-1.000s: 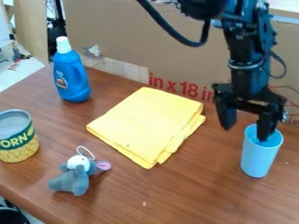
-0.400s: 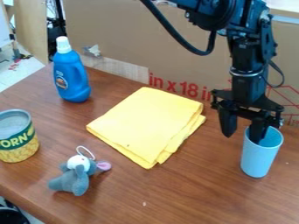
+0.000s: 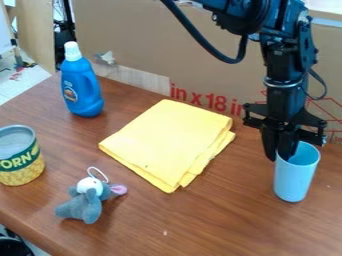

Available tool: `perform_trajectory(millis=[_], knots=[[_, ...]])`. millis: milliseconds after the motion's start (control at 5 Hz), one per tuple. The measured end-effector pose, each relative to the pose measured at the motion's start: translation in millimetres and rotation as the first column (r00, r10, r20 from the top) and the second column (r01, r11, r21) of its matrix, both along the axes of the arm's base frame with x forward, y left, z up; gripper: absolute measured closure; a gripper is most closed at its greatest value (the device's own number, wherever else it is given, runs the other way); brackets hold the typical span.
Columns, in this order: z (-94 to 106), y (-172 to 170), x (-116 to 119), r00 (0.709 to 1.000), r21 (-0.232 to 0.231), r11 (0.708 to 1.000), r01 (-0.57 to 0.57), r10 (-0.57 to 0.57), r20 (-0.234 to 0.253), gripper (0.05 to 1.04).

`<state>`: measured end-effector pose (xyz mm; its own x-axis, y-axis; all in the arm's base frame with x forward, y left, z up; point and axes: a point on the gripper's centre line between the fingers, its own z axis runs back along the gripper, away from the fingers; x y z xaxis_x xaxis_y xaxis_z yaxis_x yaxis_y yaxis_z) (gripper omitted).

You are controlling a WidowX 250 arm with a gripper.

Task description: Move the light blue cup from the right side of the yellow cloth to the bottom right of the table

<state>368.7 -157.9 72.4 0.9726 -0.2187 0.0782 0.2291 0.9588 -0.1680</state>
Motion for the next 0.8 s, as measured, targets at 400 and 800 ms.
perform_trajectory(millis=[400,800], knots=[[53.2,-13.0,-18.1,0.996,0.030,0.998,0.053,-0.055,0.072,0.998],[70.7,-4.7,-90.1,0.996,0.109,0.992,0.066,-0.059,-0.063,0.998]])
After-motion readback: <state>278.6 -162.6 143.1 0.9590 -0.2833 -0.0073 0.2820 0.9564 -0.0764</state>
